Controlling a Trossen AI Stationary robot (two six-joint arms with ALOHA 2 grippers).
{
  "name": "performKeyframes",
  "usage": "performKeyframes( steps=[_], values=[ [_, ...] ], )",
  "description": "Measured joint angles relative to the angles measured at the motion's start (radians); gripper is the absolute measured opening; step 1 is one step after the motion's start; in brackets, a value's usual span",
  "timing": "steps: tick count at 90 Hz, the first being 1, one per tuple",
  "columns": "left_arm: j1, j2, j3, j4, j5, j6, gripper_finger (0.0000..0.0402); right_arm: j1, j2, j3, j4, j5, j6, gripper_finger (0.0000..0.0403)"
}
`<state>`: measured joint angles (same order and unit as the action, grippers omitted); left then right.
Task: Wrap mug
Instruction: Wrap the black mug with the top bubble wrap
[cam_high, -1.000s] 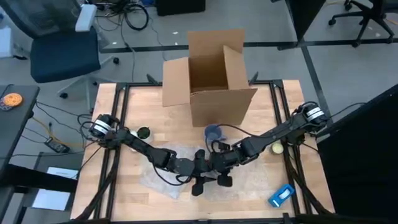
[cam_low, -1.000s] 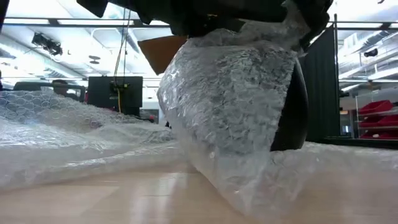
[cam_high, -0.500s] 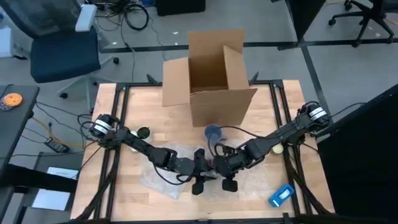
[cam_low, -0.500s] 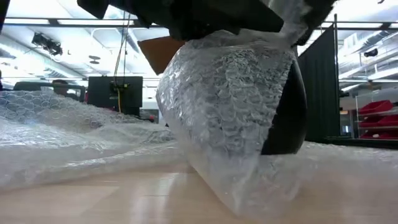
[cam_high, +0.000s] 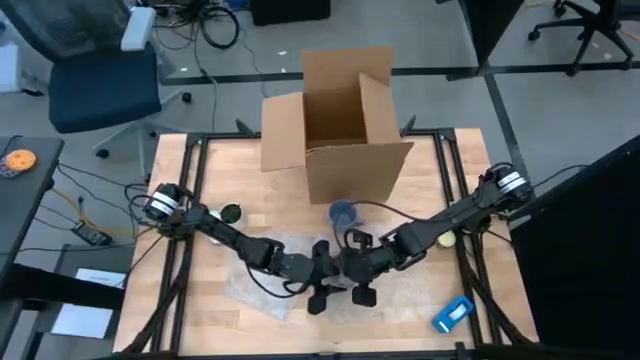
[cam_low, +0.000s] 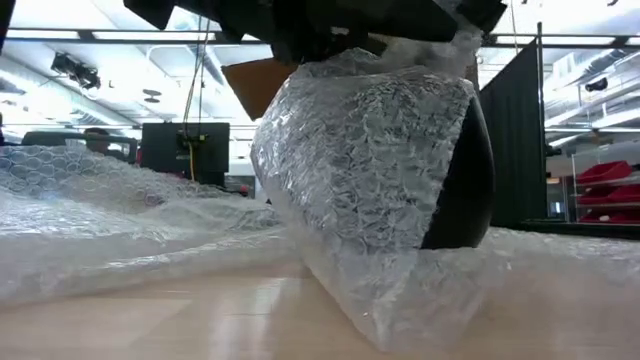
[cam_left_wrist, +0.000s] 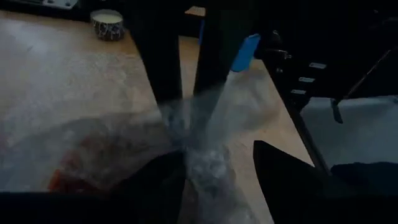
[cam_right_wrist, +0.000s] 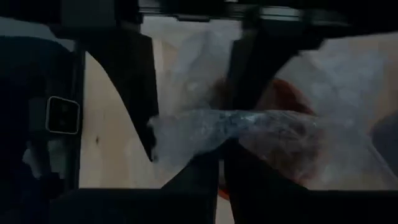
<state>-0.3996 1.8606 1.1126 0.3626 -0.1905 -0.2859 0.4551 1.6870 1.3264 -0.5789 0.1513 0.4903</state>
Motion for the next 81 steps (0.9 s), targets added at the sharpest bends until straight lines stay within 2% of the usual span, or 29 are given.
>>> performKeyframes(
  steps=[11,30,43,67,81],
  values=[
    [0.001,-0.005,0.034,-0.072,0.047,0.018,0.0213,-0.012,0.011,0.001,-0.019,-0.005,0.003,0.0000],
    [0.000,-0.012,0.220,-0.485,0.084,0.066,0.0227,-0.017,0.012,0.001,-0.021,0.002,-0.004,0.0000],
    [-0.003,-0.015,0.324,-0.674,0.084,0.082,0.0227,-0.020,0.015,-0.001,-0.026,0.014,-0.006,0.0000],
    [-0.015,-0.016,0.443,-0.849,0.077,0.103,0.0227,-0.022,0.023,0.000,-0.017,0.025,-0.012,0.0000],
    [-0.039,-0.019,0.479,-0.826,0.044,0.098,0.0227,-0.026,0.057,0.000,-0.028,0.009,-0.043,0.0000]
  ],
)
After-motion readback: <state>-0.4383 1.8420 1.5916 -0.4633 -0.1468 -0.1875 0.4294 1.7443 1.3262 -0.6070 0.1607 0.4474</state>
